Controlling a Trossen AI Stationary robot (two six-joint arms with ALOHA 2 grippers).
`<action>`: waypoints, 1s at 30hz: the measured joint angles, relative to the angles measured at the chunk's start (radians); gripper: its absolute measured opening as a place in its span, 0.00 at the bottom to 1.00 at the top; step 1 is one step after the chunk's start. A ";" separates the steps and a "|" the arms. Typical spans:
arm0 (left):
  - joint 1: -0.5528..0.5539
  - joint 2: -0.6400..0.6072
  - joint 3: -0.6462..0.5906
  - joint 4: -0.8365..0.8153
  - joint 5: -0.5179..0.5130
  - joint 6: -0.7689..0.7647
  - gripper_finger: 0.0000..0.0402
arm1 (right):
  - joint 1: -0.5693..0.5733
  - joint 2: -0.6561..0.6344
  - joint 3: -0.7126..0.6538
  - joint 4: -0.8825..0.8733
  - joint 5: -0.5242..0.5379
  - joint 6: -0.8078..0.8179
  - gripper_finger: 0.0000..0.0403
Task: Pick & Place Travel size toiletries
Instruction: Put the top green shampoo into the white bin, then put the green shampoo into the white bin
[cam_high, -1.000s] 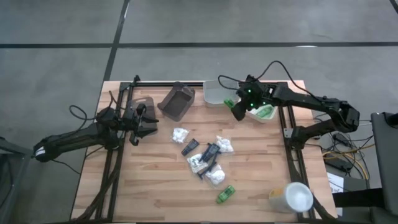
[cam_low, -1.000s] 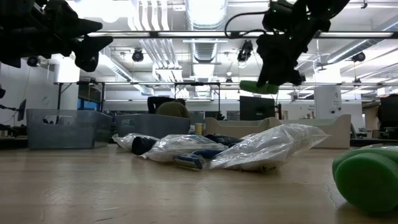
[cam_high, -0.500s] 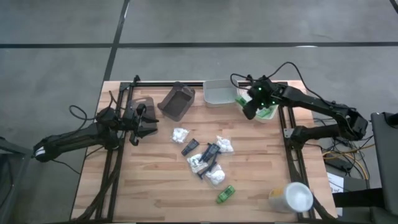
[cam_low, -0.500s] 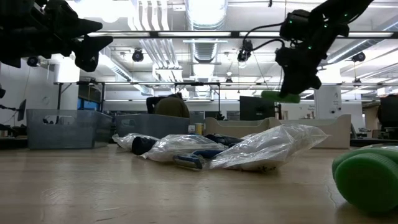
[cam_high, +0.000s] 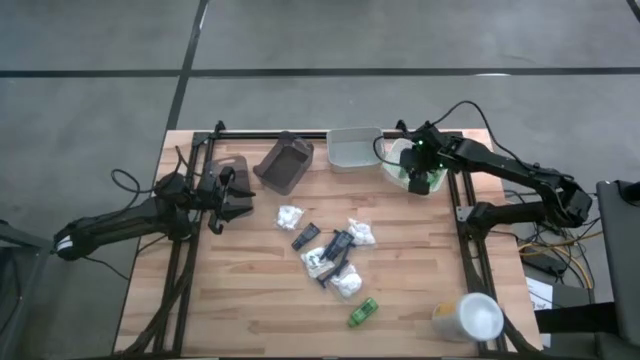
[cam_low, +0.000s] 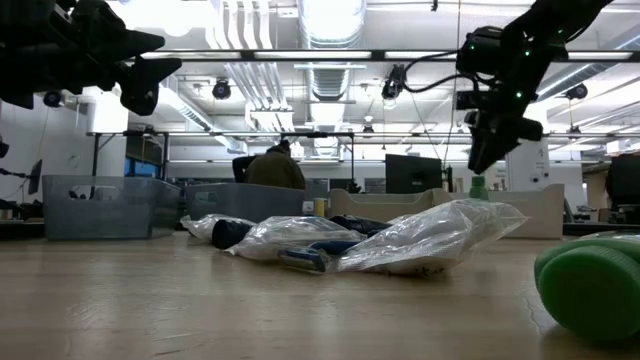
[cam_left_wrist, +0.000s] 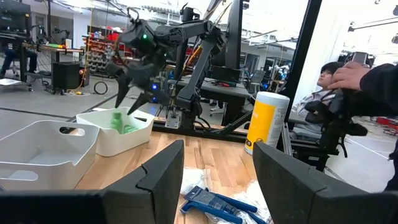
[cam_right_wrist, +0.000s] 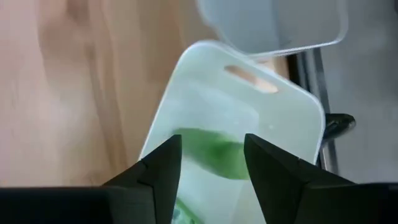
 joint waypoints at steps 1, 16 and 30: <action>0.000 0.000 0.000 0.000 0.000 0.000 0.49 | 0.000 0.008 0.000 -0.010 0.018 -0.021 0.40; 0.000 0.000 0.000 0.000 0.000 0.000 0.49 | -0.017 0.013 0.000 -0.031 0.176 0.070 0.25; 0.000 0.000 0.000 0.000 0.000 0.000 0.49 | 0.017 -0.146 0.000 -0.089 0.056 0.380 0.33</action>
